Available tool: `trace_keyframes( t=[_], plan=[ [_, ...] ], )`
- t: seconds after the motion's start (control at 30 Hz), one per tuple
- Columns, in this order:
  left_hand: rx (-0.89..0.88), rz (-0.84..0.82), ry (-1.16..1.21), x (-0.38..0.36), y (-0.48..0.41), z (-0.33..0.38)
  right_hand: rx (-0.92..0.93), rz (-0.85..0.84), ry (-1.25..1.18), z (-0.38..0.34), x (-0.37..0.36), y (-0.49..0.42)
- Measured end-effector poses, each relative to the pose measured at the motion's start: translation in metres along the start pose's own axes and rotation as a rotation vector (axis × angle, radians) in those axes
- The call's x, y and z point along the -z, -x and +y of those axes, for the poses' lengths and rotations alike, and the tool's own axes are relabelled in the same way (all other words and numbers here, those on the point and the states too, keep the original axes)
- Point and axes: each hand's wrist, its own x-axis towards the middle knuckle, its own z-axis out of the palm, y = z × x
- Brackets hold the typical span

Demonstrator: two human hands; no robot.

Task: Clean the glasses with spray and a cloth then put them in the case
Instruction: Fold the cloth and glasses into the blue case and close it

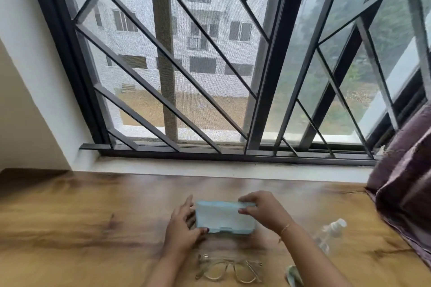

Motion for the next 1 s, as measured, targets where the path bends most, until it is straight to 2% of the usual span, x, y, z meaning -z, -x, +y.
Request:
trace_keyframes(
  t=[0.3, 0.53, 0.57, 0.7, 0.73, 0.83, 0.93, 1.0],
  plan=[
    [-0.128, -0.038, 0.003, 0.001, 0.008, 0.010, -0.035, -0.007, -0.085, 0.000, 0.004, -0.019],
    [-0.166, -0.050, -0.041, 0.000, 0.009, 0.011, -0.009, 0.011, -0.054, -0.003, 0.001, -0.009],
    [-0.166, -0.048, -0.048, 0.000, 0.009, 0.010, 0.015, 0.048, -0.049, -0.002, 0.000, -0.003],
    [-0.154, -0.045, -0.048, 0.000, 0.010, 0.011, 0.207, 0.415, -0.054, 0.013, -0.011, 0.033],
    [-0.149, -0.047, -0.049, 0.000, 0.010, 0.011, 0.237, 0.455, -0.066, 0.022, -0.017, 0.043],
    [-0.146, -0.045, -0.060, 0.001, 0.010, 0.010, 0.219, 0.402, -0.117, 0.050, -0.033, 0.068],
    [-0.145, -0.041, -0.056, 0.000, 0.010, 0.009, 0.117, 0.256, -0.156, 0.067, -0.043, 0.083],
    [-0.138, -0.042, -0.057, 0.000, 0.011, 0.009, 0.126, 0.197, -0.118, 0.071, -0.050, 0.087]
  ],
)
